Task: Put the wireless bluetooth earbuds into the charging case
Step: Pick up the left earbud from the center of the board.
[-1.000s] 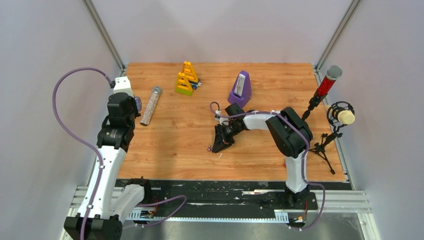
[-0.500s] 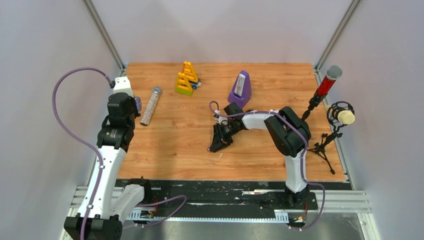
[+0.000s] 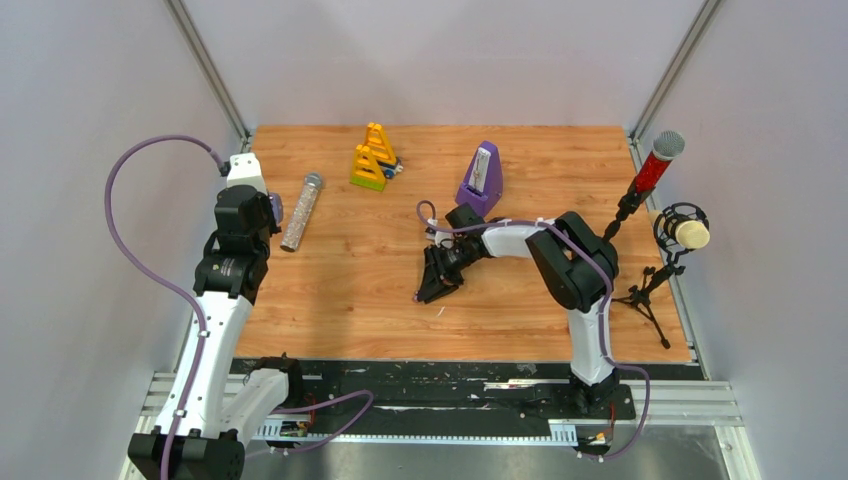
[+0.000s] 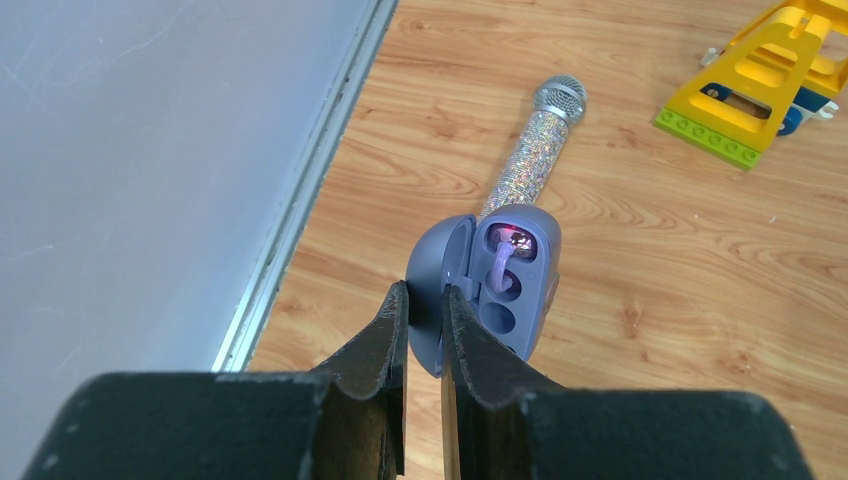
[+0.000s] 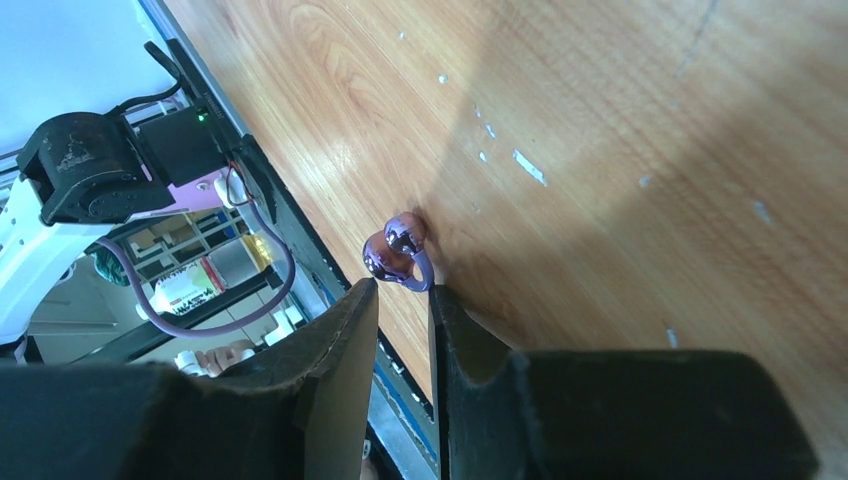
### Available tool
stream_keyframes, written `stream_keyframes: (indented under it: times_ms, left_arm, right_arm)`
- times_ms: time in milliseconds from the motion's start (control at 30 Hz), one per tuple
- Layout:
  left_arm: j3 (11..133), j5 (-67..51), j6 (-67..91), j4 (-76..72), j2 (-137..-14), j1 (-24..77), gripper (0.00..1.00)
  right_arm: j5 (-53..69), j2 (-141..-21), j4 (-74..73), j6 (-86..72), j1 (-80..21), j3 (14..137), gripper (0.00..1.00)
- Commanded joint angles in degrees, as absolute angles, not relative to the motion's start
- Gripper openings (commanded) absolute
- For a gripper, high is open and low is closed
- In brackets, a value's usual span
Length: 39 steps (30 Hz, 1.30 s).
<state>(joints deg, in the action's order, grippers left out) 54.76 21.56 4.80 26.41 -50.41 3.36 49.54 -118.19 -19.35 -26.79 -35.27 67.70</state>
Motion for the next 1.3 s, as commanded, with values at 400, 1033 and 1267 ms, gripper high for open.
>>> stream_keyframes:
  times_ms: [400,1033,1267]
  left_arm:
    - [56.5,22.4,4.7,25.2,-49.8,3.2,0.09]
    - [56.6,22.2,4.7,25.3,-49.6,3.1,0.09]
    - [56.5,22.2,4.7,25.4,-49.7,3.2,0.09]
  right_arm:
    - [46.6,-120.5,-10.1,-28.5,-35.4,68.1,0.28]
    - [52.5,-121.0,-4.9,-29.7,-36.3,66.7,0.19]
    - [52.8,-120.5,-4.9,-28.6,-35.8,67.0,0.13]
